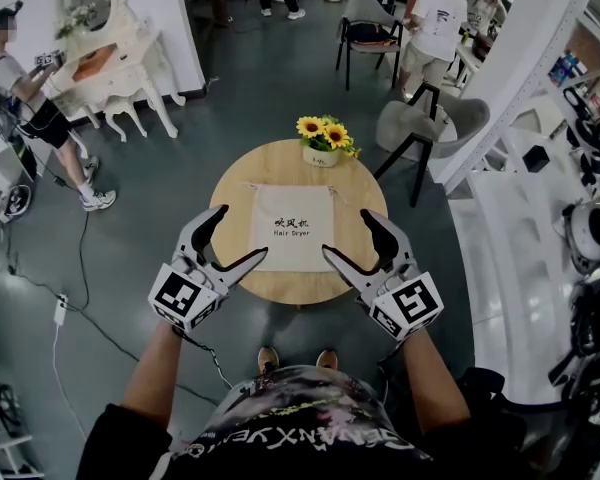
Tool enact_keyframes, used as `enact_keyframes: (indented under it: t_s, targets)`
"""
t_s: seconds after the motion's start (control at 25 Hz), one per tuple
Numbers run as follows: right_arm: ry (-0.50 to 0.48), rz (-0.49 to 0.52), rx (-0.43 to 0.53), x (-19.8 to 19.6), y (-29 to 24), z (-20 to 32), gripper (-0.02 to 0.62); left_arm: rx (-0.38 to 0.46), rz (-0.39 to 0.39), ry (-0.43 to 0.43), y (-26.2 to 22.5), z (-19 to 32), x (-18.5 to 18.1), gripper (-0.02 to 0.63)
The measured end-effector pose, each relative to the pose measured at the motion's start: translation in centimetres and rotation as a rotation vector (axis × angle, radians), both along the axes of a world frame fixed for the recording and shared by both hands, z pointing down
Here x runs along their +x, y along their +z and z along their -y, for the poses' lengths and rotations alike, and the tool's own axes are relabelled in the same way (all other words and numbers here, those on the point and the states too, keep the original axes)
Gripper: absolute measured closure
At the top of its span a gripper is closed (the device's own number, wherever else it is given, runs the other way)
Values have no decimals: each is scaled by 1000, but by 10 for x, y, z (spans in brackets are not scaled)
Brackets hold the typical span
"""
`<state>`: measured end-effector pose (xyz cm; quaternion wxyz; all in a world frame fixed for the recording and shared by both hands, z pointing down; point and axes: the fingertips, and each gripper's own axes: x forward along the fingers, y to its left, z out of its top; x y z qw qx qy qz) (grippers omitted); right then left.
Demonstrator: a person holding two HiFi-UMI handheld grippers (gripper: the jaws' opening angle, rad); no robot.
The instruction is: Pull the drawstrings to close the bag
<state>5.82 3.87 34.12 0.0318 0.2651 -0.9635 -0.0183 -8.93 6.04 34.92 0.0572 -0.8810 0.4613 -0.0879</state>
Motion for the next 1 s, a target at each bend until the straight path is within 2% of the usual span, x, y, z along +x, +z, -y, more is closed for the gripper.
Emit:
enact_keyframes:
  t_s: [0.28,0.4,0.6,1.0]
  targets:
    - [4,7,8,0,1,1,155,0,29,23,4,-1,4,128]
    - [1,10,7,-1,2,1,74,4,33,29,5,-2,6,82]
    - [4,5,5,-2,5,-1,14,2,45,40,7,-3,9,21]
    - [12,6,10,0,7,0,11,9,53,15,8,-2,7,20]
